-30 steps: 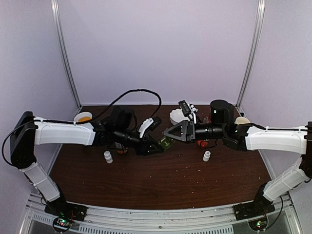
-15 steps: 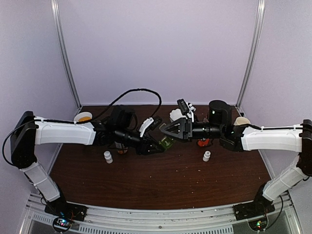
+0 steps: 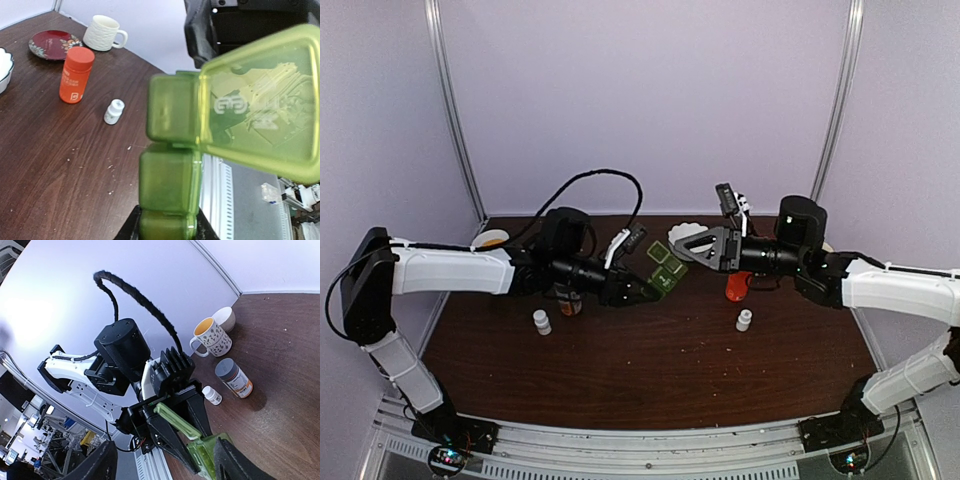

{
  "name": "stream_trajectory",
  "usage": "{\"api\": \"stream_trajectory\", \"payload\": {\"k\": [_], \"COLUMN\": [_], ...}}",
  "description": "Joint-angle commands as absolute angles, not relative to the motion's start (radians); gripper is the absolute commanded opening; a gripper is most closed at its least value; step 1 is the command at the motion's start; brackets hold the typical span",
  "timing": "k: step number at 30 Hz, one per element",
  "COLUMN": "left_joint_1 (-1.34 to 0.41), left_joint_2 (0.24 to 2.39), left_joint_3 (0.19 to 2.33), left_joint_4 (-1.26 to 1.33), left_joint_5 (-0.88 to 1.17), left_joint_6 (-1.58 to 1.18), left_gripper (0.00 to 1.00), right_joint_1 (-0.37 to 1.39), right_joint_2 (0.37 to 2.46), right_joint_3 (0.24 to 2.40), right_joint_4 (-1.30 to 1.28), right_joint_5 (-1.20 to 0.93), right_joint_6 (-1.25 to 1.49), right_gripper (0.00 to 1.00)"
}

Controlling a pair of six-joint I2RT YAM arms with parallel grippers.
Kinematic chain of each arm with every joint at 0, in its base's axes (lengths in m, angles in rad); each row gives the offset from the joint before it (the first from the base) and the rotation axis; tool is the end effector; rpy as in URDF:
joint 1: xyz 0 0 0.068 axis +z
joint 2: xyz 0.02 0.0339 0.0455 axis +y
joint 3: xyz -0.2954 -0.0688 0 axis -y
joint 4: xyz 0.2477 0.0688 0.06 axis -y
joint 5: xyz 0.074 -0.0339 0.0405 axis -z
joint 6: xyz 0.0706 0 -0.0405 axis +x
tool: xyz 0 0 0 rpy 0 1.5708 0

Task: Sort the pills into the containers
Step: Open the lid of the pill container.

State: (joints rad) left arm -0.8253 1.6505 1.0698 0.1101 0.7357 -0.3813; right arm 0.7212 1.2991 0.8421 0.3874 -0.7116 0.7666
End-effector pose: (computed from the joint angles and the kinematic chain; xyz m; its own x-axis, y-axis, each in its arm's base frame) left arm 0.2339 -0.3232 0.2650 -0.6392 0.2856 -0.7140 0.7677 0.1828 -0.6141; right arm 0.2074 0.2437 0.3337 -0.7239 0.0631 -0.6870 -0.6763 0.1317 0.7247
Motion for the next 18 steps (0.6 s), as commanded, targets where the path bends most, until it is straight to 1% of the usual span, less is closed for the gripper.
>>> {"api": "stream_trajectory", "payload": {"k": [1,7,10,14,18], "left_joint_1": [-0.809,-0.801,-0.801,-0.801,-0.802], "left_joint_2": [1.656,1.653,1.653,1.655,1.666], "left_joint_3": [1.1,1.115,1.115,1.124,1.121], "left_joint_4": [0.231,0.34,0.405,0.382,0.381], "left_joint_5": [0.869,0.984,1.023,1.021,1.024], "left_joint_6": [-0.491,-0.602,-0.651,-0.642,-0.646], "left_gripper": [0.25,0.25,0.26,0.26,0.26], "right_joint_1": [0.705,0.7,0.7,0.703,0.704], "right_joint_2": [1.236,1.192,1.202,1.22,1.238], "right_joint_3": [0.814,0.784,0.785,0.783,0.789], "right_joint_4": [0.348,0.312,0.326,0.384,0.416], "right_joint_5": [-0.698,-0.614,-0.63,-0.684,-0.687], "right_joint_6": [0.642,0.58,0.595,0.648,0.678], "right_gripper": [0.69,0.72,0.72,0.74,0.69]}}
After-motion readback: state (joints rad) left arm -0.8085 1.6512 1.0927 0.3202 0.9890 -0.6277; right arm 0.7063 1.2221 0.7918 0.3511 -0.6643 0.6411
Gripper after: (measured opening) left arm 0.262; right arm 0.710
